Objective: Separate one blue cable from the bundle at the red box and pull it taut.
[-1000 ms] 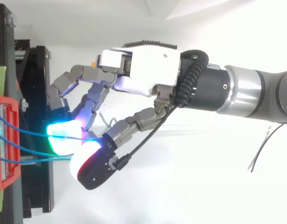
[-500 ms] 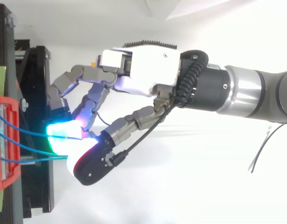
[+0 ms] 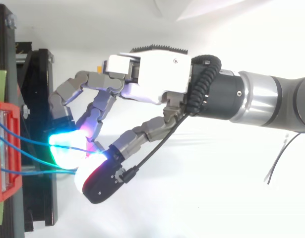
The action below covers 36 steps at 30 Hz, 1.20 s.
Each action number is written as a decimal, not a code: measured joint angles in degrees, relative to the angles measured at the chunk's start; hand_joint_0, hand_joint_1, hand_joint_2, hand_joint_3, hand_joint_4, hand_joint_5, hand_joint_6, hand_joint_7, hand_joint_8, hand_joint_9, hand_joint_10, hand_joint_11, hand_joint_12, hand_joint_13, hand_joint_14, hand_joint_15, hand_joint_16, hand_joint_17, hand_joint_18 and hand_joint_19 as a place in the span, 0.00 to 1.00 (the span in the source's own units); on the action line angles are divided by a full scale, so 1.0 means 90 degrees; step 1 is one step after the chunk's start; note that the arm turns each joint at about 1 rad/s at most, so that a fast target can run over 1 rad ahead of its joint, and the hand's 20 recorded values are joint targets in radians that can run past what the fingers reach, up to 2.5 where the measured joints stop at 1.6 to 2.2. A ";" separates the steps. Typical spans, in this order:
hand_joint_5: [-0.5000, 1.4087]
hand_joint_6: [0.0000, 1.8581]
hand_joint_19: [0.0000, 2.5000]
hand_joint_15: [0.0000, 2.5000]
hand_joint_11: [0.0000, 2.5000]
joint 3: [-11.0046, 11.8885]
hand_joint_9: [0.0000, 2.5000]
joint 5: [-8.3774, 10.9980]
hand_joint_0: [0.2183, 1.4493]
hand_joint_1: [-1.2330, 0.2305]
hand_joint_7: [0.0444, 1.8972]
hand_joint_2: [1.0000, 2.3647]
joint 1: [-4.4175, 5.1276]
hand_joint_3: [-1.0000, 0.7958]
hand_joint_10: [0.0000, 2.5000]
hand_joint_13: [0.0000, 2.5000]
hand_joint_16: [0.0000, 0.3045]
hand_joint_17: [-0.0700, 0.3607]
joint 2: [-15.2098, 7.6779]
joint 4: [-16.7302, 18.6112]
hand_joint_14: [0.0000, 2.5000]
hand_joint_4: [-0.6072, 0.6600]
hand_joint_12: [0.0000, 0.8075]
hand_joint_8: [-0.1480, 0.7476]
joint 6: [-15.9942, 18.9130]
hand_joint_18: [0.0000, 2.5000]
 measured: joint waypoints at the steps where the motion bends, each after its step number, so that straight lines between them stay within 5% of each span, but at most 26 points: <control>1: 0.20 0.48 0.26 0.24 0.51 0.0000 0.52 0.0001 0.26 0.36 0.59 0.00 0.0001 0.28 0.01 0.40 0.16 0.41 0.0000 0.0000 0.01 0.59 0.48 0.56 0.0001 0.38; 13: 0.20 0.47 0.27 0.24 0.52 0.0007 0.52 0.0021 0.30 0.48 0.61 0.00 0.0002 0.28 0.01 0.41 0.15 0.40 -0.0001 -0.0160 0.01 0.58 0.47 0.55 0.0147 0.38; 22: 0.20 0.47 0.27 0.25 0.51 0.0016 0.52 0.0049 0.32 0.35 0.63 0.01 0.0028 0.34 0.01 0.41 0.15 0.41 0.0001 -0.0143 0.01 0.59 0.48 0.54 0.0156 0.38; 28: 0.19 0.49 0.26 0.24 0.50 0.0018 0.50 0.0054 0.31 0.29 0.61 0.01 0.0031 0.48 0.01 0.41 0.17 0.44 -0.0002 -0.0159 0.01 0.59 0.51 0.57 0.0156 0.39; 30: 0.19 0.49 0.26 0.25 0.50 0.0019 0.50 0.0054 0.32 0.29 0.59 0.01 0.0033 0.47 0.01 0.40 0.17 0.44 0.0001 -0.0169 0.01 0.60 0.51 0.58 0.0156 0.39; 33: 0.19 0.49 0.28 0.25 0.51 0.0020 0.49 0.0054 0.28 0.34 0.59 0.00 0.0032 0.28 0.01 0.39 0.16 0.42 0.0000 -0.0173 0.01 0.60 0.49 0.55 0.0156 0.37; 36: 0.19 0.48 0.28 0.25 0.50 0.0026 0.50 0.0054 0.26 0.43 0.58 0.00 0.0031 0.28 0.01 0.39 0.17 0.43 -0.0001 -0.0175 0.01 0.61 0.49 0.56 0.0156 0.38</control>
